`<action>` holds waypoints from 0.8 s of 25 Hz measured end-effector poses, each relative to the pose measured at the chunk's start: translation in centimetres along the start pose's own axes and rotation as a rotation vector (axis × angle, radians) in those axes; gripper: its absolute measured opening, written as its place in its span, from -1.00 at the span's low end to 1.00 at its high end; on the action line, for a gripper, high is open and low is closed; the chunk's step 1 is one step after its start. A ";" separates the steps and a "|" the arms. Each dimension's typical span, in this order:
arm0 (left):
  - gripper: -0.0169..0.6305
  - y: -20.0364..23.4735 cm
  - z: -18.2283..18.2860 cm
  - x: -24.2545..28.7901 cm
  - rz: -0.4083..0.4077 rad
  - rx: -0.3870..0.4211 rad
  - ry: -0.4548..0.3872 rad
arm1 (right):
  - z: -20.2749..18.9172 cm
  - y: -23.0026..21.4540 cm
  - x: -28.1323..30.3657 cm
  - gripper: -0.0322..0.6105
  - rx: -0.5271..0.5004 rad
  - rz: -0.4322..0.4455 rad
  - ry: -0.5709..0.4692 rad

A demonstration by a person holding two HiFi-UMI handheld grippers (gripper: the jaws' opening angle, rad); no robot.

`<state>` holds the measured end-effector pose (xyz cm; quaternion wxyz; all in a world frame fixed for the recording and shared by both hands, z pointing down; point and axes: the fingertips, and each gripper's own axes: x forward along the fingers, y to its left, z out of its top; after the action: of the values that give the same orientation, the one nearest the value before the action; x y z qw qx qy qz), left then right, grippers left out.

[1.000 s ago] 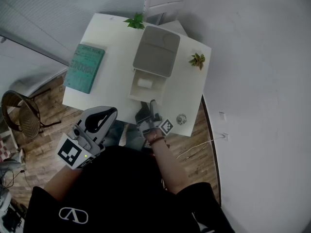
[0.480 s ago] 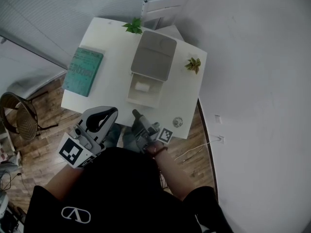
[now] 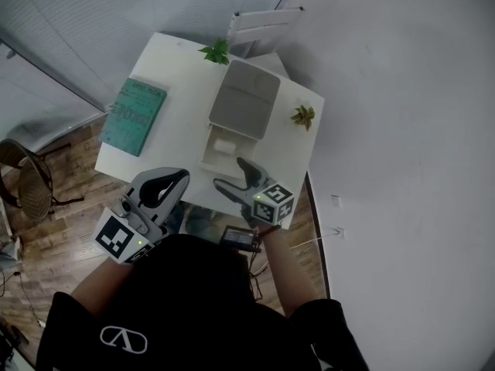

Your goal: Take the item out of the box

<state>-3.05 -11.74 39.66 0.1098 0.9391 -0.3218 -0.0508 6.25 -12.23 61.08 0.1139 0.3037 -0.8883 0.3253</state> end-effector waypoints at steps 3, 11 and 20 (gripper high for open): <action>-0.93 0.7 0.1 -0.6 0.024 -0.006 -0.006 | -0.7 -2.3 1.2 0.31 -0.258 -0.093 0.208; -0.93 2.0 -0.2 -2.1 0.072 -0.028 -0.012 | -4.3 -5.6 4.9 0.05 -0.794 -0.073 0.703; -0.93 3.1 -1.8 -3.9 0.112 -0.068 0.027 | -6.6 -9.3 7.4 0.03 -0.840 -0.042 0.963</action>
<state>-7.67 -11.42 42.21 0.1487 0.9159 -0.3705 -0.0429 6.18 -17.04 73.83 0.6158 0.0704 -0.7833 0.0473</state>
